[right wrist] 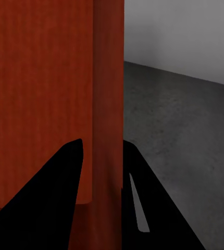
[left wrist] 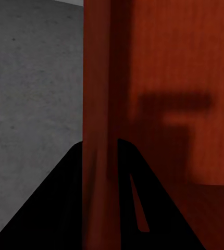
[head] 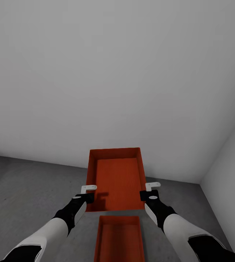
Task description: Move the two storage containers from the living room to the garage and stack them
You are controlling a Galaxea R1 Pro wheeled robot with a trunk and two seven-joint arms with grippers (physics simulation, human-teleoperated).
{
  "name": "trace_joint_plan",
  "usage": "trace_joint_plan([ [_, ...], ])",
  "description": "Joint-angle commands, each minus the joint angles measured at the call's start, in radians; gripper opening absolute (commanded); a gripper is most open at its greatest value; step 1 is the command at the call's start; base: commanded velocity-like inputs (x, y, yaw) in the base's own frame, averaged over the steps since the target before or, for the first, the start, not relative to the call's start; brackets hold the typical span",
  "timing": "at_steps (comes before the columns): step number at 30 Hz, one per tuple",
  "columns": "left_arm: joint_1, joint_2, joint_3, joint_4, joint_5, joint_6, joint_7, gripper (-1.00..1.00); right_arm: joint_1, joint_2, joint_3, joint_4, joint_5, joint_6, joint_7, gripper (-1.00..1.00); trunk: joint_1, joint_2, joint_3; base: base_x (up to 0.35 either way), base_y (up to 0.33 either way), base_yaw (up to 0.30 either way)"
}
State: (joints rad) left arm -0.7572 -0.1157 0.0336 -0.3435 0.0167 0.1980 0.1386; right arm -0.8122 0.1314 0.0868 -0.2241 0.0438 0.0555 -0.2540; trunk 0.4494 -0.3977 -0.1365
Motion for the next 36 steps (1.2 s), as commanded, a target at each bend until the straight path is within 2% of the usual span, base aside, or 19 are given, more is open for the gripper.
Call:
trace_joint_plan([
  [1,-0.001,0.031,-0.008,-0.005,-0.010,-0.037,0.006,-1.00,-0.001,-0.008,0.005,0.003,-0.008,0.006,-0.004,-1.00,0.001,-0.002,-0.002,0.000,0.000,0.000],
  [36,-0.001,0.031,-0.008,-0.005,-0.011,-0.037,0.006,-1.00,-0.001,-0.008,0.004,0.003,-0.010,0.007,-0.004,-1.00,0.001,-0.002,-0.002,0.000,0.000,0.000],
])
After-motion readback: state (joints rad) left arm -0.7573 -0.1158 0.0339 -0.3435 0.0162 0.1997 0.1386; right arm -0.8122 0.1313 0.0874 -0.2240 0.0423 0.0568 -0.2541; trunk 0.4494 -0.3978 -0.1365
